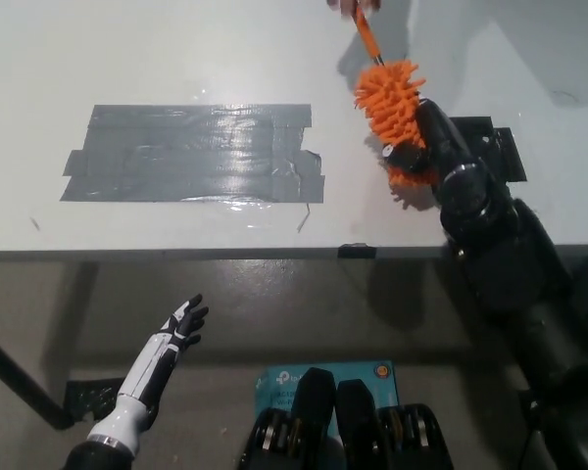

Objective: A person hands an oraange duster to the robot and the robot grabs it with its right hand and places it on the black marked spot infron tof it on the desk

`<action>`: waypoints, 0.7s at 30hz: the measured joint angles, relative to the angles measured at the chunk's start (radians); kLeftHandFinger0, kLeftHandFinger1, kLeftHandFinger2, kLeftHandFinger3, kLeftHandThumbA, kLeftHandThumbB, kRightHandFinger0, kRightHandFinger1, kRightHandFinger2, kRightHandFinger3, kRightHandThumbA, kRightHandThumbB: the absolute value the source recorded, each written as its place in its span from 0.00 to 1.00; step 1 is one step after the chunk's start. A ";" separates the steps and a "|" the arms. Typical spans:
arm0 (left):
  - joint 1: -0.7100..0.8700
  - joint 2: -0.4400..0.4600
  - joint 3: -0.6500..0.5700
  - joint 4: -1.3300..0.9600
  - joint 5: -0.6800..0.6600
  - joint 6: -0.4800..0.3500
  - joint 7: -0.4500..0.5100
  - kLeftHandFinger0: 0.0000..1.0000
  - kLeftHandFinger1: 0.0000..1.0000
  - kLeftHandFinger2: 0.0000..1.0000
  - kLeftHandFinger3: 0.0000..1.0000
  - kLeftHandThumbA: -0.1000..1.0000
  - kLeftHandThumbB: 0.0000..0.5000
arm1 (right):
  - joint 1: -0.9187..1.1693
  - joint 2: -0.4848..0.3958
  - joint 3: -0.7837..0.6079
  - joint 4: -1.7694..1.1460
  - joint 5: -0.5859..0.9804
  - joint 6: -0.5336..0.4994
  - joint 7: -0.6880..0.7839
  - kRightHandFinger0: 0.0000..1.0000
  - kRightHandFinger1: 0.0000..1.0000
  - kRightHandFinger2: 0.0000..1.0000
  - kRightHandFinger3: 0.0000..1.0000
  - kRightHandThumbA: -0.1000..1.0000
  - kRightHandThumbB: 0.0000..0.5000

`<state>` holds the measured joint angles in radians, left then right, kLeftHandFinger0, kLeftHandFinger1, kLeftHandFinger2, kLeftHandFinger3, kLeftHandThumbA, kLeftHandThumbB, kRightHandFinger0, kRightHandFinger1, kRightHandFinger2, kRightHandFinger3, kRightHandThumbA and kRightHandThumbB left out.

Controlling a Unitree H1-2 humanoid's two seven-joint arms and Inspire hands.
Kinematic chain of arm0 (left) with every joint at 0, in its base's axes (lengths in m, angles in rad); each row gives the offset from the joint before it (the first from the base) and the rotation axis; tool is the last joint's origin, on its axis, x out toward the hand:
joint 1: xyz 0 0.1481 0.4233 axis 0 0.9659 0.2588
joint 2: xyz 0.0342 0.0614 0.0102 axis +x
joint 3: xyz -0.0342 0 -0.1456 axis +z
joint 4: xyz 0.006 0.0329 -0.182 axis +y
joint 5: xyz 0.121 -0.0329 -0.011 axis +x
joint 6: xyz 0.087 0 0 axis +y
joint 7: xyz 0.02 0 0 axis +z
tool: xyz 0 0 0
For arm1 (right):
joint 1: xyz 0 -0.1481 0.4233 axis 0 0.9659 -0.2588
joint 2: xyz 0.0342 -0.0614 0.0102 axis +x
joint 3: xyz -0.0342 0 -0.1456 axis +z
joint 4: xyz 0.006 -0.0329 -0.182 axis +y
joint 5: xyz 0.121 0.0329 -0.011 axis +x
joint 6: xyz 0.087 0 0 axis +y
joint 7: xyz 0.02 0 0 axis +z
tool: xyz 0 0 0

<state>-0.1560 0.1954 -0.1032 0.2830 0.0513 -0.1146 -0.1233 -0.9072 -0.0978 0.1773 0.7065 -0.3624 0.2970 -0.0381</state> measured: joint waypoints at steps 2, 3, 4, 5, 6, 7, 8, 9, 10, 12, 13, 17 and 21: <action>0.000 0.000 0.000 0.002 0.001 0.000 0.000 1.00 1.00 1.00 1.00 1.00 0.19 | 0.023 -0.002 0.000 -0.055 0.001 0.015 0.006 0.01 0.47 0.91 1.00 0.00 0.32; 0.000 0.000 0.000 0.003 0.001 0.000 0.000 1.00 1.00 1.00 1.00 1.00 0.20 | 0.028 -0.002 0.000 -0.071 0.001 0.020 0.008 0.00 0.48 0.91 1.00 0.00 0.33; 0.000 0.000 -0.001 0.003 0.001 0.000 0.000 1.00 1.00 1.00 1.00 1.00 0.21 | 0.035 -0.004 -0.001 -0.095 0.001 0.025 0.010 0.02 0.50 0.93 1.00 0.00 0.31; 0.001 -0.001 -0.001 0.003 0.002 0.000 0.000 1.00 1.00 1.00 1.00 1.00 0.20 | 0.045 -0.007 -0.001 -0.136 0.001 0.036 0.014 0.04 0.52 0.94 1.00 0.00 0.30; 0.002 -0.002 -0.001 0.002 0.002 0.000 0.000 1.00 1.00 1.00 1.00 1.00 0.20 | 0.054 -0.012 -0.001 -0.180 0.001 0.048 0.019 0.04 0.52 0.94 1.00 0.00 0.30; 0.004 -0.003 -0.001 0.002 0.002 -0.001 0.000 1.00 1.00 1.00 1.00 1.00 0.19 | 0.060 -0.018 -0.001 -0.213 0.001 0.055 0.024 0.08 0.56 0.96 1.00 0.00 0.30; 0.007 -0.004 -0.001 0.002 0.002 -0.003 0.000 1.00 1.00 1.00 1.00 1.00 0.18 | 0.064 -0.027 -0.001 -0.247 0.001 0.067 0.029 0.11 0.60 0.98 1.00 0.00 0.31; 0.009 -0.004 -0.001 0.002 0.002 -0.004 0.000 1.00 1.00 1.00 1.00 1.00 0.15 | 0.064 -0.034 -0.001 -0.261 0.001 0.075 0.032 0.16 0.64 0.99 1.00 0.00 0.31; 0.011 -0.004 -0.001 0.002 0.002 -0.004 0.000 1.00 1.00 1.00 1.00 1.00 0.15 | 0.064 -0.045 -0.003 -0.277 0.001 0.085 0.035 0.18 0.66 1.00 1.00 0.00 0.34; 0.015 -0.005 -0.001 0.001 0.002 -0.005 0.000 1.00 1.00 1.00 1.00 1.00 0.17 | 0.064 -0.063 -0.007 -0.281 0.001 0.095 0.039 0.10 0.61 0.96 1.00 0.00 0.37; 0.017 -0.005 -0.001 0.000 0.002 -0.005 0.000 1.00 1.00 1.00 1.00 1.00 0.17 | 0.066 -0.076 -0.011 -0.280 0.001 0.100 0.042 0.10 0.61 0.95 0.99 0.00 0.40; 0.018 -0.006 -0.001 0.000 0.005 -0.005 0.000 1.00 1.00 1.00 1.00 1.00 0.20 | 0.072 -0.112 -0.023 -0.224 -0.001 0.112 0.041 0.03 0.56 0.90 0.90 0.00 0.39; 0.018 -0.006 -0.001 0.002 0.007 -0.006 0.000 1.00 1.00 1.00 1.00 1.00 0.18 | 0.073 -0.131 -0.032 -0.148 0.000 0.111 0.037 0.06 0.53 0.80 0.76 0.00 0.44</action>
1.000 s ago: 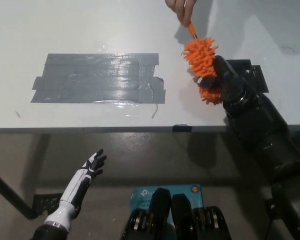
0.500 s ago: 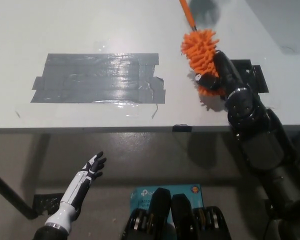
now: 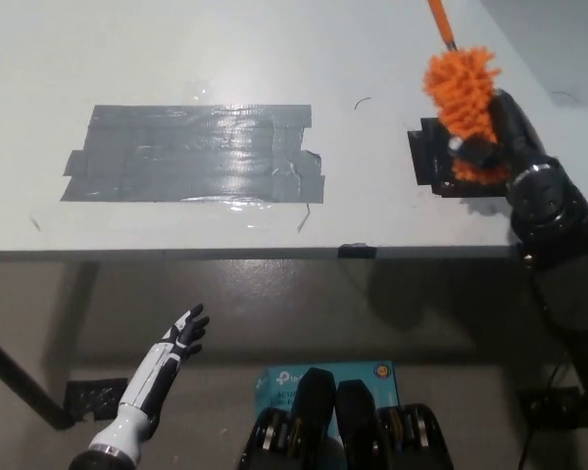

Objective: A person hands an oraange duster to the robot and the robot grabs it with its right hand and places it on the black marked spot infron tof it on the desk

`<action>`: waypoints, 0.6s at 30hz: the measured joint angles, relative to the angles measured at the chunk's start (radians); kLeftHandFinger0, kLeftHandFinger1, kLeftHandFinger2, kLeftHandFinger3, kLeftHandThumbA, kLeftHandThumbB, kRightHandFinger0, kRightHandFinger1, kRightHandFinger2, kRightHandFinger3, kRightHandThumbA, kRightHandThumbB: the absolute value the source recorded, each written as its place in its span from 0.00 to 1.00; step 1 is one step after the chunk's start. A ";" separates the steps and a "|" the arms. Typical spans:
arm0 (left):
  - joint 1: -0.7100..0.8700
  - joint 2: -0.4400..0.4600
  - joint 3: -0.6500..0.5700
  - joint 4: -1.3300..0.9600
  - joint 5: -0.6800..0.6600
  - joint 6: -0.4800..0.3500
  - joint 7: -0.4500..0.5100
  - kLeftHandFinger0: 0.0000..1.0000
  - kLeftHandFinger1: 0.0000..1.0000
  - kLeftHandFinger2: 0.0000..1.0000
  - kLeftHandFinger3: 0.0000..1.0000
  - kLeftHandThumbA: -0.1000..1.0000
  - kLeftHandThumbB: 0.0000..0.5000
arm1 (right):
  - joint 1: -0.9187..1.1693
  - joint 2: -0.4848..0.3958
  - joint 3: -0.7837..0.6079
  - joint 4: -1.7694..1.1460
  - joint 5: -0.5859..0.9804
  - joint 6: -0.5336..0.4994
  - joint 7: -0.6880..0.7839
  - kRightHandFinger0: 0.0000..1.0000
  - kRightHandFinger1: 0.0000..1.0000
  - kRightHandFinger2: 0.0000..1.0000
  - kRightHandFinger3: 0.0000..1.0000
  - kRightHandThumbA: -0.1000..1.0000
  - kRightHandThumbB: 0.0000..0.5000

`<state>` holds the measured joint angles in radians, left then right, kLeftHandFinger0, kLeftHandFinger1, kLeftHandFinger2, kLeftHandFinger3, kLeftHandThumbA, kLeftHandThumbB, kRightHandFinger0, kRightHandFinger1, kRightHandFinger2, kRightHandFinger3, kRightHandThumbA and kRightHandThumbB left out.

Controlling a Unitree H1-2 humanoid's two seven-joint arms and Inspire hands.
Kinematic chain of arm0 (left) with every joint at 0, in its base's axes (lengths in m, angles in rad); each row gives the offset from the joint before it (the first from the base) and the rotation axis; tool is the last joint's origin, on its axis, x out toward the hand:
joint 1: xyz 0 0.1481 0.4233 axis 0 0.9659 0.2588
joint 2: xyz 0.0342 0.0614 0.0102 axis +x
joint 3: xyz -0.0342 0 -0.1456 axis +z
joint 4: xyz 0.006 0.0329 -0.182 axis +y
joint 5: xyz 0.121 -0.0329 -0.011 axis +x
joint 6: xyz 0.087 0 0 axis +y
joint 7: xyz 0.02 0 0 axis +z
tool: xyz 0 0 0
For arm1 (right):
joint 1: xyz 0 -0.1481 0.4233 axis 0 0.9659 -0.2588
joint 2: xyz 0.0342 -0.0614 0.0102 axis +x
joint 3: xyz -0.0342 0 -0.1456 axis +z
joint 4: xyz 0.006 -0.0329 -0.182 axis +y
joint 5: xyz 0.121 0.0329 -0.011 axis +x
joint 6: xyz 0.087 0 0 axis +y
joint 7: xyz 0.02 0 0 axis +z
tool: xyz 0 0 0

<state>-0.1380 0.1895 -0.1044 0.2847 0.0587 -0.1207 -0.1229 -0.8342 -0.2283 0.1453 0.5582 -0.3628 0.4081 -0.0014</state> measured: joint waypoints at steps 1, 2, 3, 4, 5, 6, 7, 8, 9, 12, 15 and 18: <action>0.000 0.000 0.000 0.000 0.000 0.000 0.000 1.00 1.00 1.00 1.00 1.00 0.18 | 0.000 -0.002 -0.001 0.021 0.000 -0.001 -0.001 0.03 0.45 0.71 0.68 0.00 0.45; 0.000 0.000 0.000 0.000 0.001 0.000 0.000 1.00 1.00 1.00 1.00 1.00 0.18 | -0.001 -0.003 -0.001 0.041 0.000 -0.002 -0.004 0.03 0.45 0.71 0.68 0.00 0.45; 0.000 0.000 0.000 0.000 0.001 0.000 0.000 1.00 1.00 1.00 1.00 1.00 0.18 | -0.002 -0.004 0.000 0.061 0.000 -0.003 -0.005 0.20 0.57 0.76 0.66 0.00 0.46; -0.001 0.000 0.000 0.001 0.002 0.000 0.000 1.00 1.00 1.00 1.00 1.00 0.19 | -0.005 -0.006 0.001 0.104 -0.001 -0.005 -0.007 0.26 0.59 0.72 0.65 0.00 0.47; -0.001 0.000 0.000 0.001 0.002 0.000 0.000 1.00 1.00 1.00 1.00 1.00 0.21 | -0.005 -0.006 0.001 0.104 -0.001 -0.005 -0.007 0.29 0.57 0.64 0.57 0.00 0.52; -0.001 0.000 0.002 0.001 0.002 -0.001 0.000 1.00 1.00 1.00 1.00 1.00 0.21 | -0.008 -0.007 0.004 0.160 -0.001 -0.012 -0.014 0.29 0.57 0.64 0.57 0.00 0.52; -0.001 0.000 0.002 0.001 0.002 -0.001 0.000 1.00 1.00 1.00 1.00 1.00 0.24 | -0.011 -0.007 0.005 0.169 -0.001 -0.017 -0.016 0.48 0.75 0.77 0.59 0.00 0.54; -0.001 0.000 0.002 0.000 0.002 -0.001 0.000 1.00 1.00 1.00 1.00 1.00 0.24 | -0.024 -0.007 0.008 0.202 -0.001 -0.036 -0.023 0.62 0.90 0.91 0.72 0.00 0.52; -0.001 0.000 0.002 0.000 0.002 -0.001 0.000 1.00 1.00 1.00 1.00 1.00 0.21 | -0.031 -0.007 0.011 0.213 -0.002 -0.042 -0.025 0.80 1.00 1.00 0.93 0.07 0.54; 0.000 0.000 0.003 0.001 0.001 -0.003 0.000 1.00 1.00 1.00 1.00 1.00 0.18 | -0.052 -0.007 0.022 0.252 -0.001 -0.058 -0.024 1.00 1.00 1.00 1.00 0.36 0.74; 0.001 0.000 0.004 0.001 0.001 -0.005 0.000 1.00 1.00 1.00 1.00 1.00 0.19 | -0.068 -0.009 0.035 0.268 0.000 -0.052 -0.004 1.00 1.00 1.00 1.00 0.48 0.70; 0.001 0.000 0.005 0.000 0.001 -0.004 0.000 1.00 1.00 1.00 1.00 1.00 0.29 | -0.071 -0.012 0.049 0.267 -0.002 -0.043 0.007 1.00 1.00 1.00 1.00 0.57 0.74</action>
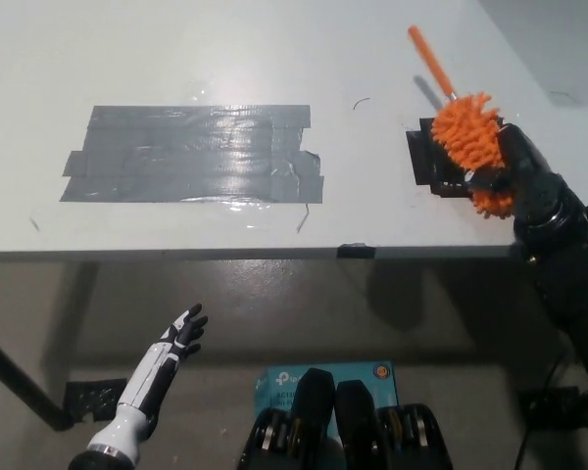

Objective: A person hands an oraange duster to the robot and the robot grabs it with its right hand and places it on the black marked spot infron tof it on the desk

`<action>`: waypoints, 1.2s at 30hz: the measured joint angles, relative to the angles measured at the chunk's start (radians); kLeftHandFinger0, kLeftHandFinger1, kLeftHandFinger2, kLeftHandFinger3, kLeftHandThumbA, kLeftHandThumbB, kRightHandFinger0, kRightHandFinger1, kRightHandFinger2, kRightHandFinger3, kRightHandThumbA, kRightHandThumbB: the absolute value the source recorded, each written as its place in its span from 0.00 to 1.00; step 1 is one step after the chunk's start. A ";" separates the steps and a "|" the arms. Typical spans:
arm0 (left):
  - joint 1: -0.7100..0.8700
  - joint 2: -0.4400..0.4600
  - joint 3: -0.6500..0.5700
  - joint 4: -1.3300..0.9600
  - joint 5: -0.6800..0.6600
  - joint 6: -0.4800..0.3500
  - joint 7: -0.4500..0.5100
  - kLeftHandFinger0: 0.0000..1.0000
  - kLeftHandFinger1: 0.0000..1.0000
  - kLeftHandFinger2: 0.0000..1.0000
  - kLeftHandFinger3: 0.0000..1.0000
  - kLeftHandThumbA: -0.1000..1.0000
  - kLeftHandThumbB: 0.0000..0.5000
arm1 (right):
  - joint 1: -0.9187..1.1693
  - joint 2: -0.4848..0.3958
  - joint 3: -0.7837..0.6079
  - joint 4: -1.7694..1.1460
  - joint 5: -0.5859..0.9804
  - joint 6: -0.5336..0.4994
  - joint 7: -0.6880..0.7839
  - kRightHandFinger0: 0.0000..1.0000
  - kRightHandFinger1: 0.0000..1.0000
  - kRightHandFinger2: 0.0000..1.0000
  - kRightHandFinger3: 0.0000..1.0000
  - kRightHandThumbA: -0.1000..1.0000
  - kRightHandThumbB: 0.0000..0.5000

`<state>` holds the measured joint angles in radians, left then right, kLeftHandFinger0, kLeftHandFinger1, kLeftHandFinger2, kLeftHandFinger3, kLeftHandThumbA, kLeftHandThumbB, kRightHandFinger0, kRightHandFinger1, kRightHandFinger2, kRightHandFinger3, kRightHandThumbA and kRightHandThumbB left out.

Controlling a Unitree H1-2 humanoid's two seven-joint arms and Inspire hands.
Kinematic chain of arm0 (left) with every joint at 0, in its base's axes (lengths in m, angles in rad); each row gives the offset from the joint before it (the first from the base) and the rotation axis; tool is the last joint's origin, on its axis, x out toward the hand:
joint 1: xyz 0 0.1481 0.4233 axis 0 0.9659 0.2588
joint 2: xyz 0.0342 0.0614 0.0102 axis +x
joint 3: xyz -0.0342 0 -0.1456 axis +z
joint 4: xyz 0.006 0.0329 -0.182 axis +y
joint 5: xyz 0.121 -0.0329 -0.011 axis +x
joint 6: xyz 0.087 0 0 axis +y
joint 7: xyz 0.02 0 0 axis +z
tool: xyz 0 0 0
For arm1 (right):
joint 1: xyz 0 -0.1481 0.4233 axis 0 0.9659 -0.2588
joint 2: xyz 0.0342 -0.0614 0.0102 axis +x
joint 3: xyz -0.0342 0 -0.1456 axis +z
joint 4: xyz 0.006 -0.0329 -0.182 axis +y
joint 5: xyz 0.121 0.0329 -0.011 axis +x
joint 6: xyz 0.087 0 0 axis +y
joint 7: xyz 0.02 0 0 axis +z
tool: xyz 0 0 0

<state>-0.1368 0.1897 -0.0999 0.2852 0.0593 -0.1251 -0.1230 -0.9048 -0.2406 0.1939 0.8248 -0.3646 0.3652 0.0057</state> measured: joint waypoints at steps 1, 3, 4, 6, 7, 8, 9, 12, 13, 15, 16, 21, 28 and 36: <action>0.000 0.000 0.000 0.000 0.000 0.000 0.000 1.00 1.00 1.00 1.00 1.00 0.30 | 0.000 -0.001 0.003 -0.001 -0.001 0.001 0.000 1.00 1.00 1.00 1.00 0.60 0.74; 0.000 0.000 0.000 -0.001 0.000 0.001 0.000 1.00 1.00 1.00 1.00 1.00 0.31 | 0.000 -0.001 0.015 -0.004 -0.009 0.005 0.000 1.00 1.00 1.00 1.00 0.63 0.71; 0.001 0.000 0.000 -0.001 -0.001 0.002 0.000 1.00 1.00 1.00 1.00 1.00 0.30 | 0.000 -0.001 0.022 -0.006 -0.015 0.007 -0.002 1.00 1.00 1.00 1.00 0.65 0.71; 0.002 0.000 0.000 -0.001 -0.001 0.002 0.000 1.00 1.00 1.00 1.00 1.00 0.31 | 0.001 0.000 0.026 -0.009 -0.018 0.008 -0.004 1.00 1.00 1.00 1.00 0.68 0.70; 0.004 0.000 0.000 -0.001 -0.001 0.003 0.000 1.00 1.00 1.00 1.00 1.00 0.31 | 0.001 0.000 0.028 -0.010 -0.021 0.010 -0.006 1.00 1.00 1.00 1.00 0.68 0.71; 0.007 0.000 0.000 -0.002 -0.001 0.003 0.000 1.00 1.00 1.00 1.00 1.00 0.32 | 0.001 0.001 0.029 -0.011 -0.023 0.011 -0.009 1.00 1.00 1.00 1.00 0.69 0.76; 0.008 0.000 0.000 -0.002 -0.002 0.003 0.000 1.00 1.00 1.00 1.00 1.00 0.32 | 0.001 0.002 0.029 -0.012 -0.025 0.013 -0.011 1.00 1.00 1.00 1.00 0.70 0.76; 0.015 0.000 0.000 -0.003 -0.003 0.003 0.000 1.00 1.00 1.00 1.00 1.00 0.33 | 0.003 0.005 0.028 -0.016 -0.032 0.017 -0.028 1.00 1.00 1.00 1.00 0.73 0.81; 0.017 0.000 0.001 -0.003 -0.003 0.003 0.000 1.00 1.00 1.00 1.00 1.00 0.33 | 0.005 0.008 0.028 -0.016 -0.035 0.017 -0.041 1.00 1.00 1.00 1.00 0.74 0.80; 0.018 0.000 0.001 -0.003 -0.002 0.003 0.000 1.00 1.00 1.00 1.00 1.00 0.34 | 0.009 0.014 0.028 -0.015 -0.042 0.016 -0.070 1.00 1.00 1.00 1.00 0.75 0.79; 0.017 0.000 0.001 -0.003 -0.002 0.003 0.000 1.00 1.00 1.00 1.00 1.00 0.35 | 0.010 0.017 0.029 -0.014 -0.044 0.015 -0.084 1.00 1.00 1.00 1.00 0.79 0.79; 0.015 0.000 0.001 0.000 -0.002 0.004 0.000 1.00 1.00 1.00 1.00 1.00 0.38 | 0.031 0.026 0.025 -0.028 -0.065 0.006 -0.164 1.00 1.00 1.00 1.00 0.78 0.74; 0.016 0.000 0.000 0.002 -0.002 0.006 0.000 1.00 1.00 1.00 1.00 1.00 0.39 | 0.088 0.025 0.001 -0.100 -0.091 -0.004 -0.272 1.00 1.00 1.00 1.00 1.00 0.74; 0.016 0.000 -0.001 0.005 -0.002 0.006 0.000 1.00 1.00 1.00 1.00 1.00 0.35 | 0.195 0.019 -0.052 -0.372 -0.120 -0.006 -0.335 1.00 1.00 1.00 1.00 1.00 0.67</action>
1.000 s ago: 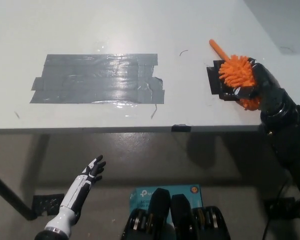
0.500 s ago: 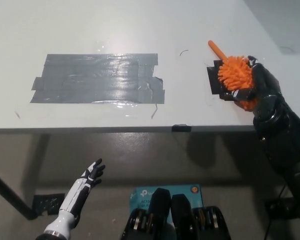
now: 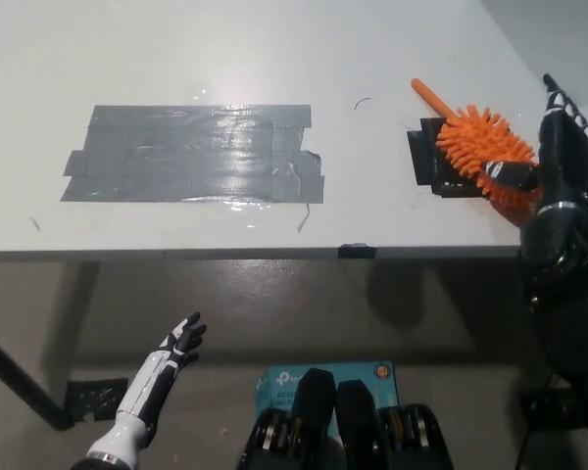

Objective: A person hands an oraange duster to the robot and the robot grabs it with its right hand and places it on the black marked spot infron tof it on the desk

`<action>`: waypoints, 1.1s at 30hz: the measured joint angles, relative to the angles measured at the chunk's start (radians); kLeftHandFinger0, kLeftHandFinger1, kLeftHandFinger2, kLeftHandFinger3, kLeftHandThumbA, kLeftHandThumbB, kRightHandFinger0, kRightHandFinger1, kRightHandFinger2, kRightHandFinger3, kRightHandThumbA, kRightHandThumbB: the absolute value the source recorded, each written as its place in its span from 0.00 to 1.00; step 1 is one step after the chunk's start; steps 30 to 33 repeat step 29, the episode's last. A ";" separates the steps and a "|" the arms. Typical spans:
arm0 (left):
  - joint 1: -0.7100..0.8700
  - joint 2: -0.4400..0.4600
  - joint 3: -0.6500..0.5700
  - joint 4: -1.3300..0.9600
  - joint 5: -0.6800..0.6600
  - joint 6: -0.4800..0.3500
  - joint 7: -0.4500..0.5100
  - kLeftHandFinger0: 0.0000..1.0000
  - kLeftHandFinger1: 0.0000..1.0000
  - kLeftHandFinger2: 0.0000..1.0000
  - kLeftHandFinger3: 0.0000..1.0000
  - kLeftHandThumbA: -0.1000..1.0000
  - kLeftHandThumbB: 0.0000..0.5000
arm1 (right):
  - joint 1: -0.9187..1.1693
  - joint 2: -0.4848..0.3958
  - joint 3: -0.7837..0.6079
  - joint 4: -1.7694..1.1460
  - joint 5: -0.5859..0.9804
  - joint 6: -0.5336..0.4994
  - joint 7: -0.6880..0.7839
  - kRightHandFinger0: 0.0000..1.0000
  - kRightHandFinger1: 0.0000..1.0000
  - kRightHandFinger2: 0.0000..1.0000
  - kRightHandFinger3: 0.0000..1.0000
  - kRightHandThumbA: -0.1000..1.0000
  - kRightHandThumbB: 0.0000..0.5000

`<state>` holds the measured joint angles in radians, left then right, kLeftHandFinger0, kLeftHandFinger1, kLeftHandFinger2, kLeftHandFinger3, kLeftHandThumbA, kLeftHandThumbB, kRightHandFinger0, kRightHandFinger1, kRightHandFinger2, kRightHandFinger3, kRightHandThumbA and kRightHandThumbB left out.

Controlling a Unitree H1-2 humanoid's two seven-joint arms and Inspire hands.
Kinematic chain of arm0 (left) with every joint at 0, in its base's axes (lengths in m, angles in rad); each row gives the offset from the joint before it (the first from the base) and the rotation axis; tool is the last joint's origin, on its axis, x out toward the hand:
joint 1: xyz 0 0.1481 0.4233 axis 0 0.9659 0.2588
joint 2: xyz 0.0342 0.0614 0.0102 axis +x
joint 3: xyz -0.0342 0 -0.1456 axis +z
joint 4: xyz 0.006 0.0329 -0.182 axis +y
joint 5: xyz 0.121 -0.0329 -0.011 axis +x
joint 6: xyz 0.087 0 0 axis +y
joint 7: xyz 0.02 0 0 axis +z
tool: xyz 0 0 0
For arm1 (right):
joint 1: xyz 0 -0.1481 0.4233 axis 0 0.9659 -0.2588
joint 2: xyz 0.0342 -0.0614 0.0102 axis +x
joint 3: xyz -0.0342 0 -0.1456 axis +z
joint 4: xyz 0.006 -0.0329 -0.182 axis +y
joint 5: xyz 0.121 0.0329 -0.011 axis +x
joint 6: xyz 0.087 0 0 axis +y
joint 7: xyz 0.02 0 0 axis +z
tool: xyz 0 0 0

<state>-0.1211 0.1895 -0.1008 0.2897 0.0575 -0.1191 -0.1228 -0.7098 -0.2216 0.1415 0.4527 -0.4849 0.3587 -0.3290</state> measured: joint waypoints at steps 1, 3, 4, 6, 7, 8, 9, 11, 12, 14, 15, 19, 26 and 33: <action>0.000 0.000 0.000 0.000 0.000 0.000 0.000 1.00 1.00 1.00 1.00 1.00 0.37 | 0.013 0.000 -0.001 -0.031 -0.002 0.000 0.000 1.00 1.00 1.00 1.00 1.00 0.68; 0.000 0.000 -0.001 0.001 0.000 0.000 0.000 1.00 1.00 1.00 1.00 1.00 0.37 | 0.071 0.003 -0.001 -0.128 -0.006 0.000 -0.001 1.00 1.00 1.00 1.00 1.00 0.69; 0.000 0.000 -0.001 0.001 0.000 0.001 0.000 1.00 1.00 1.00 1.00 1.00 0.34 | 0.095 0.005 -0.001 -0.162 -0.008 0.000 -0.001 1.00 1.00 1.00 1.00 1.00 0.66; 0.000 0.000 -0.001 0.002 0.000 0.001 0.000 1.00 1.00 1.00 1.00 1.00 0.30 | 0.133 0.007 -0.001 -0.214 -0.009 0.000 0.000 1.00 1.00 1.00 1.00 1.00 0.64; 0.000 0.000 -0.001 0.002 0.000 0.001 0.000 1.00 1.00 1.00 1.00 1.00 0.30 | 0.162 0.009 0.000 -0.251 -0.010 0.000 0.000 1.00 1.00 1.00 1.00 1.00 0.64; 0.000 0.000 -0.001 0.002 0.000 0.001 0.000 1.00 1.00 1.00 1.00 1.00 0.30 | 0.188 0.010 0.000 -0.282 -0.011 0.000 0.000 1.00 1.00 1.00 1.00 1.00 0.64; 0.000 0.000 -0.001 0.002 0.000 0.002 0.000 1.00 1.00 1.00 1.00 1.00 0.27 | 0.207 0.010 0.000 -0.305 -0.011 -0.001 0.000 1.00 1.00 1.00 1.00 1.00 0.65; -0.002 0.000 -0.001 0.003 0.000 0.003 0.000 1.00 1.00 1.00 1.00 1.00 0.27 | 0.281 0.012 0.001 -0.391 -0.011 -0.002 0.000 1.00 1.00 1.00 1.00 1.00 0.65; -0.002 0.000 -0.001 0.003 0.000 0.003 0.000 1.00 1.00 1.00 1.00 1.00 0.28 | 0.305 0.013 0.002 -0.426 -0.011 -0.005 0.000 1.00 1.00 1.00 1.00 1.00 0.65; -0.005 0.000 -0.001 0.003 0.000 0.004 0.000 1.00 1.00 1.00 1.00 1.00 0.26 | 0.347 0.013 0.006 -0.482 -0.011 -0.012 0.000 1.00 1.00 1.00 1.00 0.99 0.64; -0.006 0.000 -0.001 0.003 0.000 0.004 0.000 1.00 1.00 1.00 1.00 1.00 0.26 | 0.366 0.014 0.008 -0.508 -0.012 -0.016 0.000 1.00 1.00 1.00 1.00 0.99 0.63; -0.023 0.001 -0.001 0.007 0.000 0.005 0.000 1.00 1.00 1.00 1.00 1.00 0.27 | 0.466 0.015 0.029 -0.648 -0.020 -0.054 0.000 1.00 1.00 1.00 1.00 0.97 0.59; -0.079 0.001 -0.001 0.036 -0.001 0.005 0.000 1.00 1.00 1.00 1.00 1.00 0.25 | 0.550 0.016 0.065 -0.696 -0.026 -0.163 -0.013 1.00 1.00 1.00 1.00 0.90 0.47; -0.096 0.001 -0.001 0.041 -0.001 0.005 0.000 1.00 1.00 1.00 1.00 1.00 0.25 | 0.553 0.016 0.071 -0.665 -0.027 -0.207 -0.019 1.00 1.00 1.00 1.00 0.90 0.48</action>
